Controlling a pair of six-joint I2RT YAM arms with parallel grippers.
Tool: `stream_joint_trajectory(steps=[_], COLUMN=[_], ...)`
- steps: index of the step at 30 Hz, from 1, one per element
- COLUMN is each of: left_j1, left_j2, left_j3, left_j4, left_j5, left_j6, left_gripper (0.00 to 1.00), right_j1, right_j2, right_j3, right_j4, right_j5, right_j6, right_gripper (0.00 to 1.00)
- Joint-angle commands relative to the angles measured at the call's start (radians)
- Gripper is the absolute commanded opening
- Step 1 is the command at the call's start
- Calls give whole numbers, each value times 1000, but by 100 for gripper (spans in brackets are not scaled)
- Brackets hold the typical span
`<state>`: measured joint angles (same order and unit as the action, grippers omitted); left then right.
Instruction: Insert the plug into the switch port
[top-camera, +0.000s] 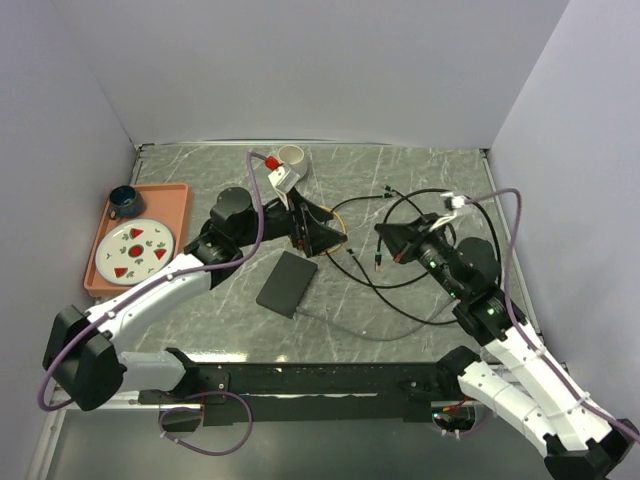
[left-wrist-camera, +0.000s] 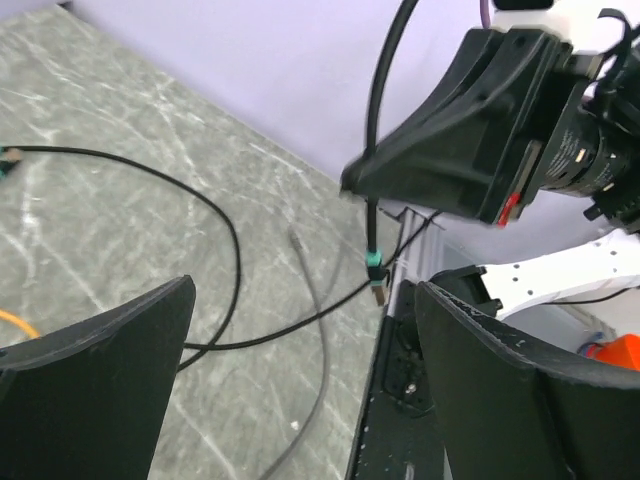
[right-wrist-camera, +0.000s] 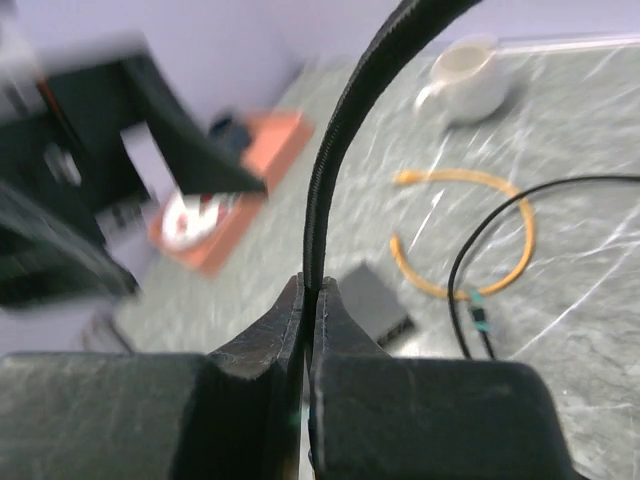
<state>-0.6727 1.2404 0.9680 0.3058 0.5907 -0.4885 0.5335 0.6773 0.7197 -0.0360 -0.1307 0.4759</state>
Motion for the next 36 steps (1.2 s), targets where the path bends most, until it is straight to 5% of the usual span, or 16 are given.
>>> stream_joint_trajectory(steps=[1,13,22,36], left_j1=[-4,-139,-186,-232], left_j2=[28,145,257,360], left_j3=[-41,32,86,167], left_j4=[200,240,345,329], left_j5=[52,47,83,124], left_j6=[-105,-116,-191,-200], left_gripper=[97,95,68,42], right_j1=[-7,-7,-10,-17], right_j2=[-76,-182,-200,-211], right_j3=[-37,-120,-138,-157], right_j4=[85,1,12,-1], right_j5=[267,520,516,525], right_j6=[192,509,550,590], right_gripper=[0,0,0,0])
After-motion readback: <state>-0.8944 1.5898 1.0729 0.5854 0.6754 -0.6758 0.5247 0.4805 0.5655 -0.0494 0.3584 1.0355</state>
